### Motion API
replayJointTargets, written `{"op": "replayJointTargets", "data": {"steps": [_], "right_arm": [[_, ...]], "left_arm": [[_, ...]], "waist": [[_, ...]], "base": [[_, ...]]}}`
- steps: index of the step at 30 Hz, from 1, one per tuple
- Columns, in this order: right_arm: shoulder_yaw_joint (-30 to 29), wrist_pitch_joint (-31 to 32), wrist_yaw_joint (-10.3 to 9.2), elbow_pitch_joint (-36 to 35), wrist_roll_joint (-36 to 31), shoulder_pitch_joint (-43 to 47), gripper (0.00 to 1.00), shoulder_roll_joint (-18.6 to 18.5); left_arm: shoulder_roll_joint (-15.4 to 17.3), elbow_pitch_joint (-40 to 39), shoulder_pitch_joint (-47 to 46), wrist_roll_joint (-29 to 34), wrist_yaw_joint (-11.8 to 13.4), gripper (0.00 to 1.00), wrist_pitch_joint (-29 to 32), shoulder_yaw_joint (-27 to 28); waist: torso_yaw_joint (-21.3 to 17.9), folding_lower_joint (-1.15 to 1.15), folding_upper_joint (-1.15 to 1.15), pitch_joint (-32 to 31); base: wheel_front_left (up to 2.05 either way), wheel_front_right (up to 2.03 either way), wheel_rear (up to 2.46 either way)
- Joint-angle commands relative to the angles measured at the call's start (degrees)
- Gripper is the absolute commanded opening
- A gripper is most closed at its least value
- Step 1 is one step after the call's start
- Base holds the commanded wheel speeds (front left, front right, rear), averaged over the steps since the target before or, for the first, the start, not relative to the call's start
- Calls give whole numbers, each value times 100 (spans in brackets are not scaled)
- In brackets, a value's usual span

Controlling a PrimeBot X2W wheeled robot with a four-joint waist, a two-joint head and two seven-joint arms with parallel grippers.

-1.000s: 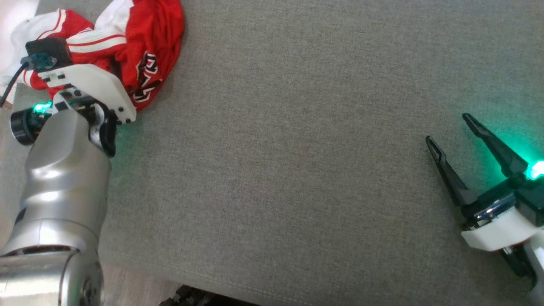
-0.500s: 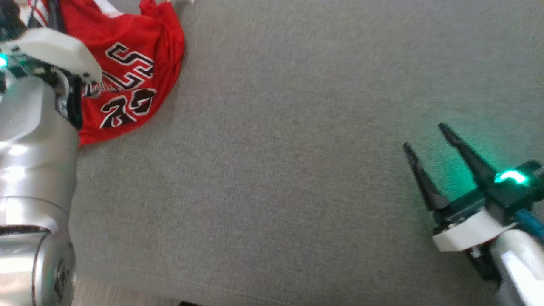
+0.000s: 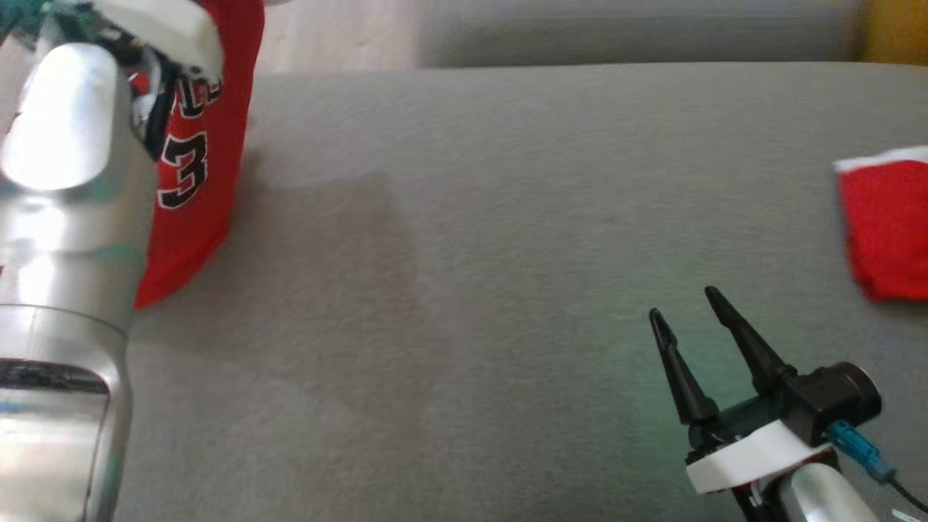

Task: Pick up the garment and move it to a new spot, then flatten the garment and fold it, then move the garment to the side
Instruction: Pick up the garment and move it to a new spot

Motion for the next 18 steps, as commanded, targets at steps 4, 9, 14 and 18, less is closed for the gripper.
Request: {"op": "replayJointTargets", "data": {"steps": [4, 9, 14, 18], "right_arm": [[99, -61, -5, -199, -95, -42, 100, 46], [121, -62, -5, -190, -130, 29, 100, 77], [95, -62, -5, -215, -158, 71, 100, 108], [53, -62, -5, -277, -197, 60, 100, 212]], "left_arm": [[196, -677, -213, -347, 10, 0, 144, -293], [182, -1310, 23, -716, 10, 0, 365, -710], [128, -1749, 405, -1026, 10, 0, 616, -953], [84, -2003, 928, -1137, 9, 0, 751, -1277]], "waist": [[-983, 2, 0, -578], [-1521, 2, 0, -698], [-1892, 2, 0, -662], [-2037, 2, 0, -350]], "base": [[0, 0, 0], [0, 0, 0], [0, 0, 0], [0, 0, 0]]}}
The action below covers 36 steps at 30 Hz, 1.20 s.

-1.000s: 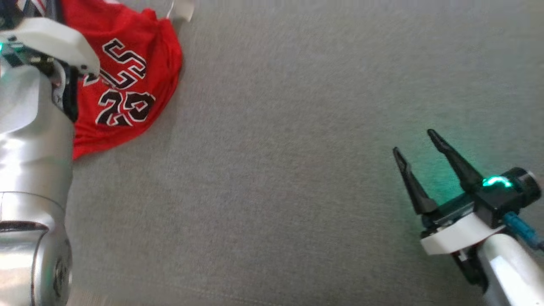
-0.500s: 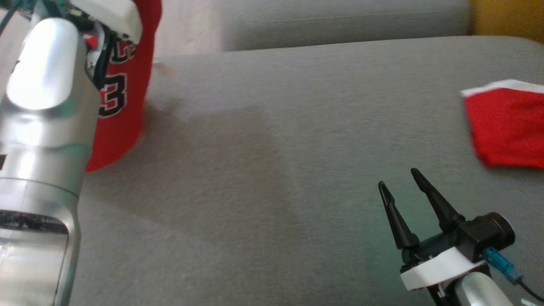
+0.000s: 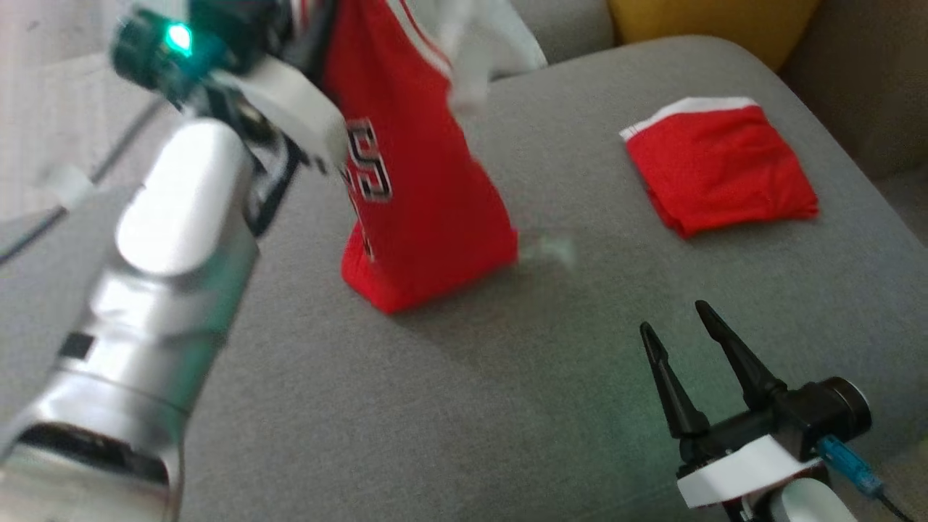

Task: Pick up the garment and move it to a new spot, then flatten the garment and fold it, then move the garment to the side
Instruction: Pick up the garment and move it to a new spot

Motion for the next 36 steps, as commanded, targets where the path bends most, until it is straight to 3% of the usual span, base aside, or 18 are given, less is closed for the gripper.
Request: {"op": "replayJointTargets", "data": {"steps": [1, 9, 15, 18, 20, 31, 36], "right_arm": [[63, -62, -4, -227, -38, -158, 100, 45], [20, -62, -4, -248, -109, -318, 100, 278], [15, -62, -4, -174, -117, -370, 100, 323], [19, -62, -4, -111, -103, -373, 100, 313], [8, -62, -4, -59, -86, -337, 100, 300], [-48, -62, -4, 242, 76, 11, 100, 238], [-300, -62, -4, 278, 93, 151, 100, 348]], "left_arm": [[198, -225, -7, -29, 10, 0, -30, 71], [-128, -228, 1537, -126, 319, 0, -554, -212], [-395, -6, 2496, -302, 643, 0, -1019, -196], [-549, 0, 2868, -462, 654, 0, -1168, -158], [-614, -53, 3045, -487, 668, 100, -1215, -162], [-716, -1918, 4396, 10, 1254, 100, -1241, 836], [-727, -2555, 5052, 359, 1350, 100, -1241, 1286]], "waist": [[-88, 1, 0, 281], [-34, 1, 0, 839], [94, 1, 0, 902], [200, 1, 0, 806], [284, 1, 0, 689], [707, 1, 0, -190], [944, 1, 0, -472]], "base": [[0, 0, 0], [0, 0, 0], [0, 0, 0], [0, 0, 0], [0, 0, 0], [0, 0, 0], [0, 0, 0]]}}
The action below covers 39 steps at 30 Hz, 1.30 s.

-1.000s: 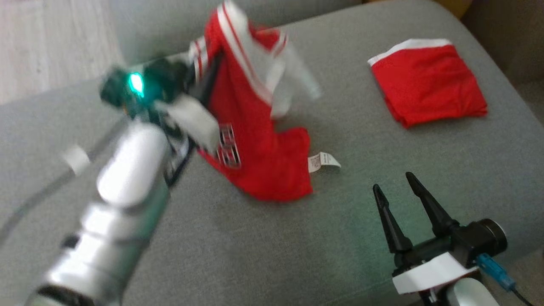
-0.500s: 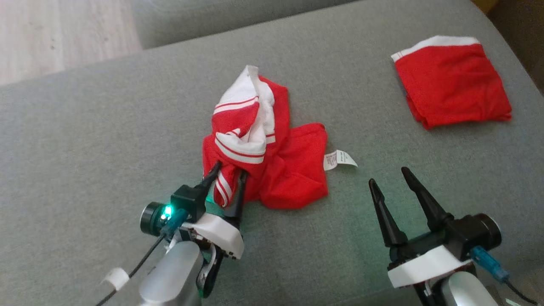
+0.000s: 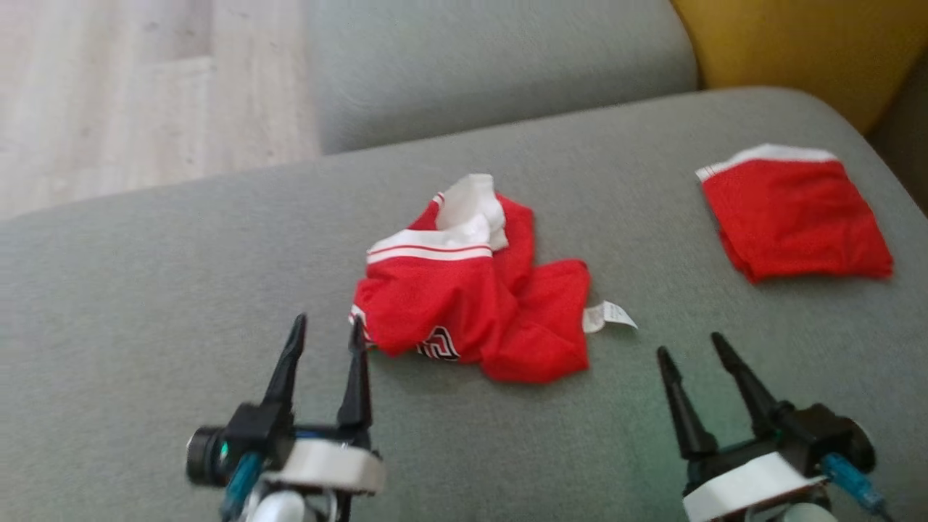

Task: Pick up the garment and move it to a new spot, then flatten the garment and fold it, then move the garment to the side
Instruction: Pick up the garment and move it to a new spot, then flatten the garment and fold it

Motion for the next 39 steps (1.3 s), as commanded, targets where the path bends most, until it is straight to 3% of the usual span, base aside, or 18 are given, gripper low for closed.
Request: {"op": "replayJointTargets", "data": {"steps": [1, 10, 18, 39], "right_arm": [[5, -62, -4, -150, 2, -54, 100, 11], [-315, -62, -4, -88, -91, 281, 100, 236], [-494, -62, -4, -115, -127, 594, 100, 323], [-529, -62, -4, -112, -123, 656, 100, 391]], "left_arm": [[8, -292, -35, 101, 44, 100, -60, 279], [-8, -1144, 1102, 496, 74, 100, -61, 794], [-13, -1444, 1794, 591, 57, 100, -61, 999], [-14, -1449, 1889, 628, 96, 100, -61, 950]], "waist": [[194, 1, 0, -207], [493, 1, 0, -565], [671, 1, 0, -659], [782, 1, 0, -693]], "base": [[0, 0, 0], [0, 0, 0], [0, 0, 0], [0, 0, 0]]}}
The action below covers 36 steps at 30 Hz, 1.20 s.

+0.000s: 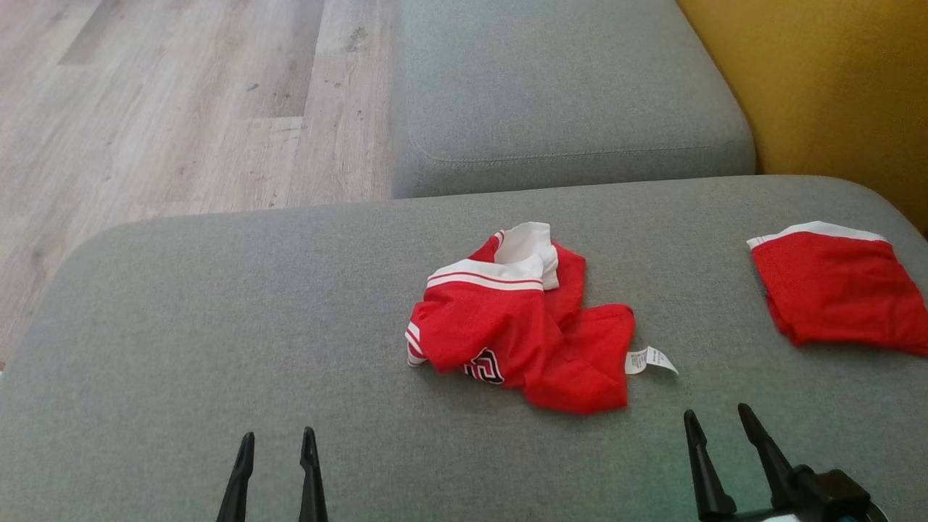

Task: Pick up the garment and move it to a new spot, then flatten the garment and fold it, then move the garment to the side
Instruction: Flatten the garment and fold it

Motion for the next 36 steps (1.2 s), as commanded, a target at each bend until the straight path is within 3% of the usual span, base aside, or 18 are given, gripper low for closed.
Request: {"op": "replayJointTargets", "data": {"steps": [1, 14, 19, 24, 31, 36], "right_arm": [[117, -63, -4, -188, -7, -198, 100, -11], [189, -63, -4, -196, -10, -258, 100, -44], [311, -63, -4, -273, -47, -354, 100, -127], [444, -63, -4, -308, -65, -474, 100, -221], [647, -63, -4, -415, -77, -848, 100, -408], [771, -63, -4, -428, -67, -1078, 100, -469]], "left_arm": [[-28, -171, -231, 64, 39, 100, -54, 152], [-28, -159, -248, 45, 43, 100, -54, 146], [-28, 217, -608, -81, -115, 100, -54, -21], [-28, 817, -1448, -304, -424, 100, -55, -230], [-28, 2280, -3554, -993, -875, 100, 318, -575], [-28, 3454, -4720, -1202, -901, 100, 690, -722]], "waist": [[4, 0, 0, 6], [-38, 0, 0, 136], [-268, 0, 0, 450], [-431, 0, 0, 797], [-767, 0, 0, 1540], [-1025, 0, 0, 1886]], "base": [[0, 0, 0], [0, 0, 0], [0, 0, 0], [0, 0, 0], [0, 0, 0], [0, 0, 0]]}}
